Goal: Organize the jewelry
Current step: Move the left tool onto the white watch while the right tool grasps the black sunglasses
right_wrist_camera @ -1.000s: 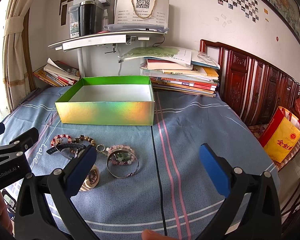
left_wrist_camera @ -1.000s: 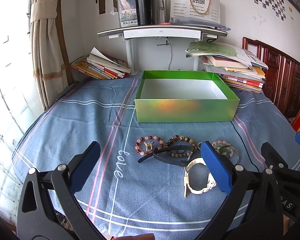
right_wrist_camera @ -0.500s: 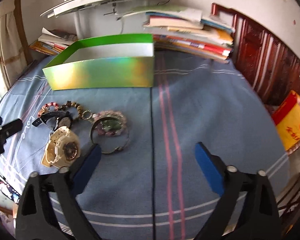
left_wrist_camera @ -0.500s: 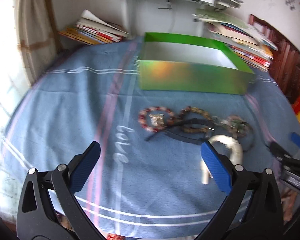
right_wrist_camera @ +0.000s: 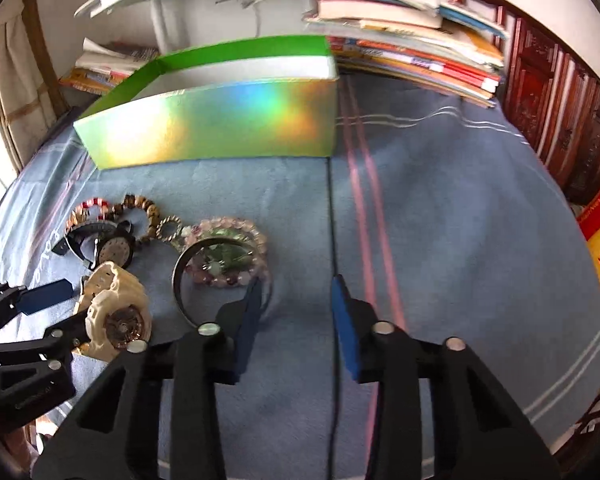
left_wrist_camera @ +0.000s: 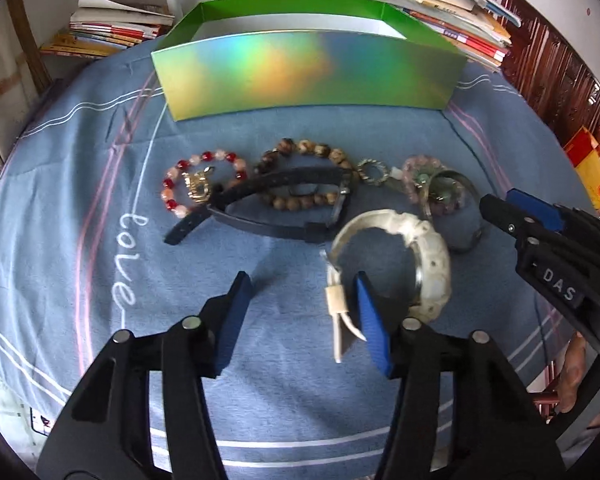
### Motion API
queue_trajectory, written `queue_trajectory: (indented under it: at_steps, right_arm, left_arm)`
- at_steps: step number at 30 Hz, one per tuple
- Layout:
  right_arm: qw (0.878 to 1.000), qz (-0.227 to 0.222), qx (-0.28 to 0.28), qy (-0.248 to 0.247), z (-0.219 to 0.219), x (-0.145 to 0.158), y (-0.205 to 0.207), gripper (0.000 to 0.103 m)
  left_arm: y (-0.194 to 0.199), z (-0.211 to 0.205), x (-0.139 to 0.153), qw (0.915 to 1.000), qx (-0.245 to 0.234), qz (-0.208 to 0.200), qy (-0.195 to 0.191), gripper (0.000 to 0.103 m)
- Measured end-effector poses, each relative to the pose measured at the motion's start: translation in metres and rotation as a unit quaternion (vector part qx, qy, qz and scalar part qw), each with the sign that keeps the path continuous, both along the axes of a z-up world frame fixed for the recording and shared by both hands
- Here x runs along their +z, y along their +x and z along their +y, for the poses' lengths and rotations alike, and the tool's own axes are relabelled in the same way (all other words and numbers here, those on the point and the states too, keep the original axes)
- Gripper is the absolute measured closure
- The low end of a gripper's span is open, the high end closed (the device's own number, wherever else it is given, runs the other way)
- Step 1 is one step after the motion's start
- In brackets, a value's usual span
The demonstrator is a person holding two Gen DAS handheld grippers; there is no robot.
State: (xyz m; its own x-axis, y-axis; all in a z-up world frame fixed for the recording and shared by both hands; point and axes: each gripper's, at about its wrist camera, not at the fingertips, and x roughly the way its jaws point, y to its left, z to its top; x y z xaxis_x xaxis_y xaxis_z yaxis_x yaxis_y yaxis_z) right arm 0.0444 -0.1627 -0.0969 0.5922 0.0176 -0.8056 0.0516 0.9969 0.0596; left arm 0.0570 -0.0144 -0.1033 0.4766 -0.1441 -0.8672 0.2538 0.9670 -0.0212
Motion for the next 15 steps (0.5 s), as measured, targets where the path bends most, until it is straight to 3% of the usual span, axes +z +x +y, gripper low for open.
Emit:
queue_trajectory:
  at_steps: [4, 9, 12, 15]
  right_arm:
    - [1.000, 0.001, 0.004, -0.007, 0.003, -0.003, 0.000, 0.084]
    - [0.999, 0.001, -0.036, -0.011, -0.016, 0.000, -0.003, 0.084]
    - [0.999, -0.017, -0.032, 0.001, -0.016, 0.013, -0.004, 0.084]
    - [1.000, -0.022, 0.005, 0.016, 0.002, 0.019, 0.003, 0.084]
  left_arm:
    - [-0.001, 0.009, 0.003, 1.0000, 0.006, -0.002, 0.002, 0.062]
    - [0.008, 0.032, 0.011, 0.9993, 0.033, -0.008, 0.016, 0.062]
    - [0.007, 0.041, 0.016, 0.9986, 0.042, -0.022, 0.021, 0.052]
    - [0.008, 0.041, 0.015, 0.9986, 0.041, -0.023, 0.024, 0.045]
